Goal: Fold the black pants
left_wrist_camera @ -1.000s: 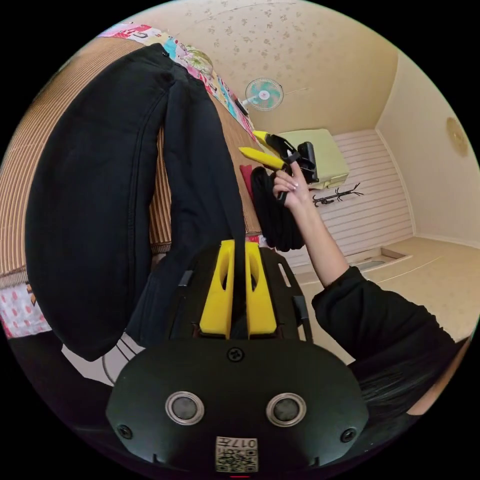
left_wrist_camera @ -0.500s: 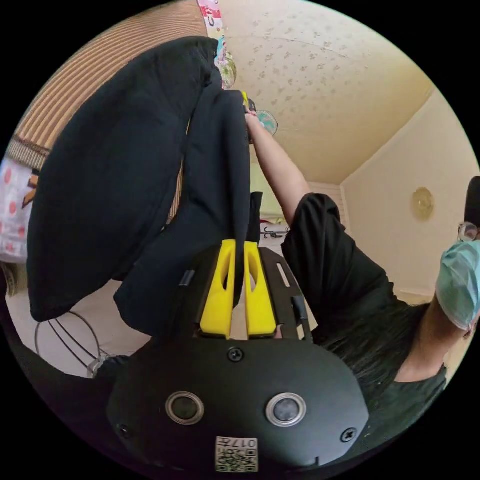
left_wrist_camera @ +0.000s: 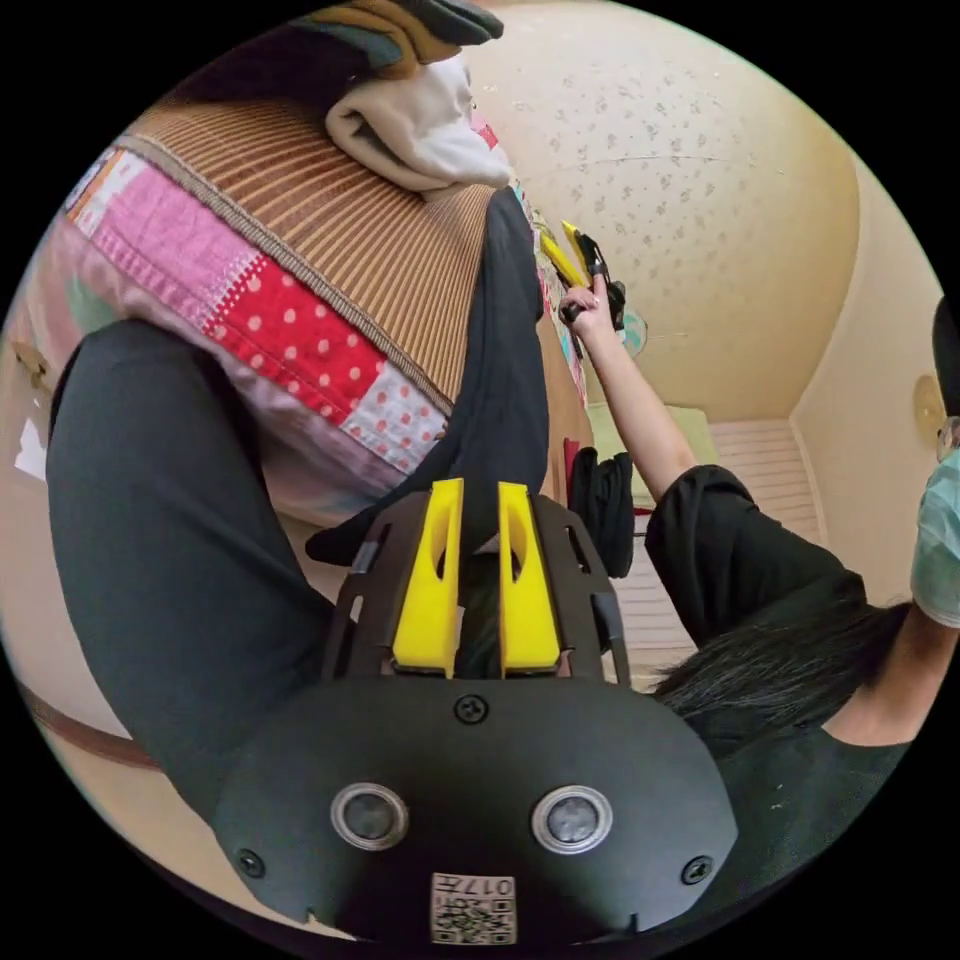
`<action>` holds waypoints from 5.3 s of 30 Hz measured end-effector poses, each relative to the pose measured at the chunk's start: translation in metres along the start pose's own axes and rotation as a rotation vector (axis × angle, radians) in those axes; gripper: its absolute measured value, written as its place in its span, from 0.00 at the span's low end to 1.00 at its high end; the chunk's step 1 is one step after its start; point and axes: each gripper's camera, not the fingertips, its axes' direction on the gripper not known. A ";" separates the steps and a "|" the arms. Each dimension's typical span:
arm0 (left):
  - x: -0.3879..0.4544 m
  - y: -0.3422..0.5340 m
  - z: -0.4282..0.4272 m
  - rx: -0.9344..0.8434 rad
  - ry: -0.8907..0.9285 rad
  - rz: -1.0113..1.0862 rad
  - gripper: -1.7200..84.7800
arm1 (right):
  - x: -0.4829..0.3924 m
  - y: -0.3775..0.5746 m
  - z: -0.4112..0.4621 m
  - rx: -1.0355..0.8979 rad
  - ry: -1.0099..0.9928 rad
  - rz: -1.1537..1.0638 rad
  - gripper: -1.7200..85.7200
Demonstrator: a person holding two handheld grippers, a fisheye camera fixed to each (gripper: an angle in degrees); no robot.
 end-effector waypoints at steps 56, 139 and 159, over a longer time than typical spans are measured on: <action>0.026 0.073 0.211 -0.170 -0.048 0.293 0.16 | -0.014 0.319 -0.015 0.009 0.002 0.098 0.15; 0.122 0.026 0.281 -0.341 0.179 0.185 0.20 | 0.091 0.311 -0.132 0.236 -0.136 0.208 0.25; 0.120 -0.176 -0.053 0.465 -0.182 0.174 0.20 | -0.077 -0.117 0.092 -0.083 0.095 -0.081 0.22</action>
